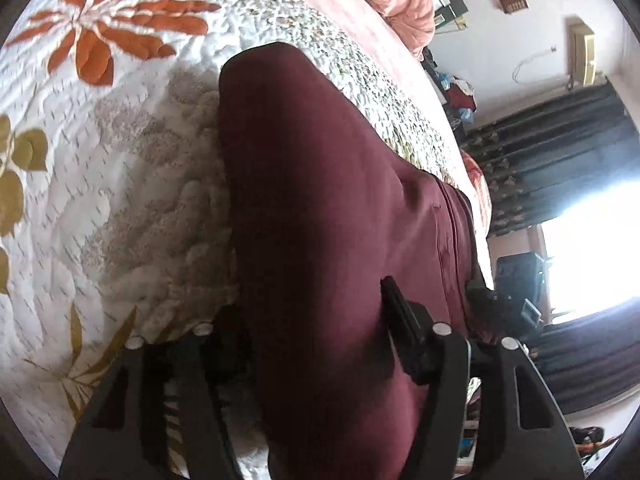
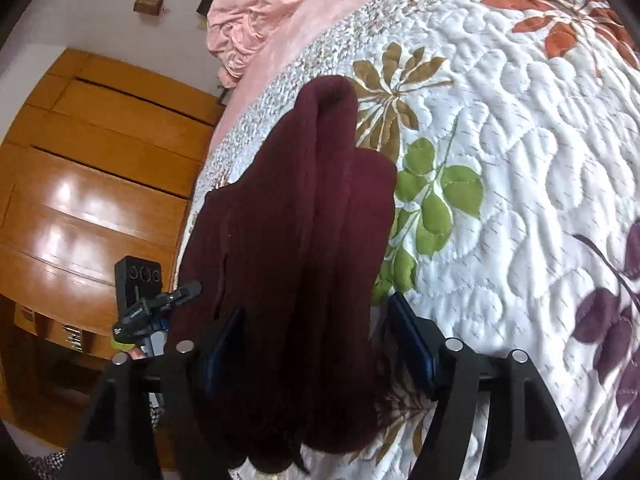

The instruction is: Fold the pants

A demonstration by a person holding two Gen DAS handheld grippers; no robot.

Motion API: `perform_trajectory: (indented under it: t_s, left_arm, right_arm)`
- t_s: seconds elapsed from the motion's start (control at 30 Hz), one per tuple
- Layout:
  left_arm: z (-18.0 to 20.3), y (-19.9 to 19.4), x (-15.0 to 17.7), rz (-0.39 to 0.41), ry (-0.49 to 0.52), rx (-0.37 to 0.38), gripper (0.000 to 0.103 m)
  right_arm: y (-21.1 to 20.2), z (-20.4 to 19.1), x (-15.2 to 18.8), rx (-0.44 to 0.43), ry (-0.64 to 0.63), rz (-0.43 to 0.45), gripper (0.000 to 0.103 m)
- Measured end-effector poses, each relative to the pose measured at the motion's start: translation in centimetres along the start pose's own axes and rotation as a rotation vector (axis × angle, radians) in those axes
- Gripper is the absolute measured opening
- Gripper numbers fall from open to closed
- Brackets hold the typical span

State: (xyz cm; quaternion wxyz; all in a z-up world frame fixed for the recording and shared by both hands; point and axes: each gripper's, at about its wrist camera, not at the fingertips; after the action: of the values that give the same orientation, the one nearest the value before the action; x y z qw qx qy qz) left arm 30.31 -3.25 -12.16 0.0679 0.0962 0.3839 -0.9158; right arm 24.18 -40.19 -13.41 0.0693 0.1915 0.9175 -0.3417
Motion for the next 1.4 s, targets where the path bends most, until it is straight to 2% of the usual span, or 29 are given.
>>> perform_trajectory:
  t_s: [0.1, 0.2, 0.27, 0.33, 0.4, 0.5, 0.57, 0.7, 0.8, 0.83, 0.9, 0.93, 0.97, 1.07, 1.13, 1.27, 1.4]
  left_arm:
    - [2.0, -0.6, -0.5, 0.019, 0.036, -0.110, 0.079]
    - [3.6, -4.0, 1.0, 0.111, 0.125, -0.212, 0.080]
    - [5.6, -6.1, 2.0, 0.184, 0.172, -0.210, 0.080]
    - [7.7, -6.6, 2.3, 0.216, 0.216, -0.210, 0.084]
    - [9.4, -5.9, 2.7, 0.201, 0.240, -0.207, 0.085]
    - [10.1, -4.2, 3.4, 0.158, 0.267, -0.251, 0.085]
    - [9.4, -3.2, 4.0, 0.143, 0.273, -0.287, 0.085]
    - [8.2, -2.0, 4.7, 0.122, 0.309, -0.363, 0.086]
    - [8.6, -2.2, 5.8, 0.134, 0.340, -0.411, 0.086]
    - [9.0, -2.9, 6.0, 0.144, 0.335, -0.417, 0.087]
    - [9.8, -4.3, 6.9, 0.166, 0.318, -0.434, 0.091]
    - [10.2, -5.2, 7.4, 0.186, 0.306, -0.438, 0.092]
    - [10.5, -5.9, 7.8, 0.202, 0.295, -0.445, 0.095]
    - [11.5, -7.6, 9.2, 0.229, 0.278, -0.491, 0.098]
    - [12.0, -8.4, 10.1, 0.223, 0.276, -0.509, 0.098]
    - [12.8, -9.7, 11.7, 0.232, 0.275, -0.515, 0.098]
    - [13.4, -10.9, 13.3, 0.247, 0.282, -0.541, 0.098]
  right_arm:
    - [-2.1, 0.0, 1.2, 0.040, -0.006, 0.050, 0.073]
    - [-5.5, -2.6, 3.0, 0.075, -0.074, 0.144, 0.073]
    - [-6.5, -4.8, 4.0, 0.057, -0.129, 0.160, 0.074]
    - [-7.2, -7.7, 4.8, -0.005, -0.197, 0.160, 0.078]
    - [-6.7, -9.4, 5.9, -0.041, -0.235, 0.142, 0.079]
    - [-5.2, -10.3, 6.3, 0.020, -0.259, 0.113, 0.079]
    - [-4.1, -9.2, 6.9, 0.077, -0.226, 0.086, 0.074]
    - [-3.2, -7.8, 7.5, 0.065, -0.177, 0.078, 0.069]
    - [-4.2, -8.1, 8.0, 0.084, -0.171, 0.101, 0.069]
    - [-4.9, -8.7, 8.3, 0.100, -0.173, 0.120, 0.070]
    - [-6.6, -10.4, 9.4, 0.176, -0.195, 0.165, 0.081]
    - [-7.2, -11.5, 9.9, 0.284, -0.208, 0.193, 0.094]
    - [-7.7, -12.7, 10.6, 0.390, -0.228, 0.223, 0.098]
    - [-8.0, -15.6, 12.6, 0.604, -0.299, 0.279, 0.099]
    - [-7.8, -16.5, 13.5, 0.673, -0.295, 0.272, 0.099]
    - [-6.9, -17.0, 14.5, 0.644, -0.267, 0.241, 0.099]
    - [-6.8, -17.8, 15.5, 0.664, -0.268, 0.238, 0.099]
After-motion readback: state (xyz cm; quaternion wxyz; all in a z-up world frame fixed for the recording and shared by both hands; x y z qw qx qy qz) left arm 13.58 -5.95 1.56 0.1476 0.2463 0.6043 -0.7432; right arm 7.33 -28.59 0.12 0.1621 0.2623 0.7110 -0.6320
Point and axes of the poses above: each gripper's, at about its wrist camera, not at the fingertips, and y roughly the way its jaws point, z to its right, x to its underside, and after that the axes turned 1 degree about -y, right-handed
